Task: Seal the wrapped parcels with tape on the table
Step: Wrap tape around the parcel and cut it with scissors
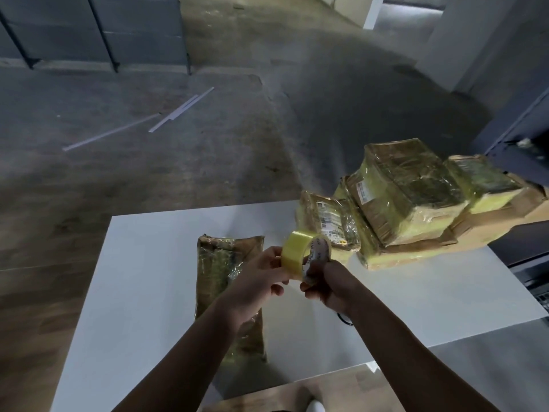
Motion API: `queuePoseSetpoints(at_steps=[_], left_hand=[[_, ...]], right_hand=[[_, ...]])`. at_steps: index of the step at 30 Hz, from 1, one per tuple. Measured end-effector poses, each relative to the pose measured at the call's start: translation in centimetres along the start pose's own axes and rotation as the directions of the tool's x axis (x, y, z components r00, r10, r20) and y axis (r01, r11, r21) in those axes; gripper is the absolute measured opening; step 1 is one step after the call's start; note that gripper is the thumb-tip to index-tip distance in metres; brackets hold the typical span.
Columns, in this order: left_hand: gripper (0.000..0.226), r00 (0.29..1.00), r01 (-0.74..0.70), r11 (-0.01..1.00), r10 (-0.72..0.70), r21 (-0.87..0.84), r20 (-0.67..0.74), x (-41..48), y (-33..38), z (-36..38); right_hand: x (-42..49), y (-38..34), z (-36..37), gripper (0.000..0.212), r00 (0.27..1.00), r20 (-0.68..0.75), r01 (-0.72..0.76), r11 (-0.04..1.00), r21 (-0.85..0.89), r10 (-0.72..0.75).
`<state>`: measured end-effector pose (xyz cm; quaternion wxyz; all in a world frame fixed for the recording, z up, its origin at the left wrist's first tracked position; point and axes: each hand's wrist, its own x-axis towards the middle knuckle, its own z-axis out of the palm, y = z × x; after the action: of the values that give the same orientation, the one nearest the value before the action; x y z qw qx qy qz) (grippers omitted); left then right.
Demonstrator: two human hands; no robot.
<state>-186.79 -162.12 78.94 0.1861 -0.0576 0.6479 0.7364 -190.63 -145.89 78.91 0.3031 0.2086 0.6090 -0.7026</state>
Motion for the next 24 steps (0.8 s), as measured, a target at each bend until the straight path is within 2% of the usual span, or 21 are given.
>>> queuePoseSetpoints(at_steps=[3, 7, 9, 11, 13, 18, 21, 24], left_hand=[[0.028, 0.999, -0.001, 0.999, 0.003, -0.034, 0.043, -0.1, -0.2, 0.0], [0.02, 0.998, 0.016, 0.994, -0.009, -0.108, 0.064, -0.6, -0.1, -0.4], [0.011, 0.999, -0.016, 1.0, 0.015, 0.012, 0.048, -0.8, 0.0, -0.8], [0.019, 0.999, -0.049, 0.982, 0.046, 0.18, 0.024, -0.9, -0.3, -1.3], [0.019, 0.999, -0.04, 0.967, 0.031, 0.25, 0.037, -1.0, -0.6, -1.8], [0.015, 0.993, 0.103, 0.994, -0.105, 0.033, 0.053, -1.2, 0.2, -2.2], [0.022, 0.976, 0.216, 0.971, -0.214, -0.098, 0.031, -1.3, 0.3, -2.3], [0.027, 0.959, 0.283, 0.954, -0.283, -0.095, 0.012, -1.2, 0.2, -2.5]], right_hand=[[-0.3, -0.1, 0.9, 0.02, 0.998, 0.043, -0.058, 0.995, 0.079, 0.055], [0.0, 0.0, 1.2, 0.019, 0.997, 0.052, -0.06, 0.997, 0.041, 0.058], [0.2, 0.4, 1.3, 0.019, 0.996, 0.065, -0.063, 0.998, 0.009, 0.063], [0.4, 0.7, 1.4, 0.02, 0.996, 0.076, -0.045, 0.998, -0.035, 0.047], [0.3, 0.8, 1.4, 0.022, 0.998, 0.068, 0.017, 0.993, -0.115, -0.009], [-0.3, 0.6, 2.2, 0.024, 0.989, -0.014, 0.138, 0.949, -0.283, -0.148], [-0.5, 0.6, 2.6, 0.037, 0.951, -0.061, 0.243, 0.854, -0.46, -0.304], [-1.0, 0.7, 2.9, 0.051, 0.914, -0.026, 0.319, 0.758, -0.568, -0.404]])
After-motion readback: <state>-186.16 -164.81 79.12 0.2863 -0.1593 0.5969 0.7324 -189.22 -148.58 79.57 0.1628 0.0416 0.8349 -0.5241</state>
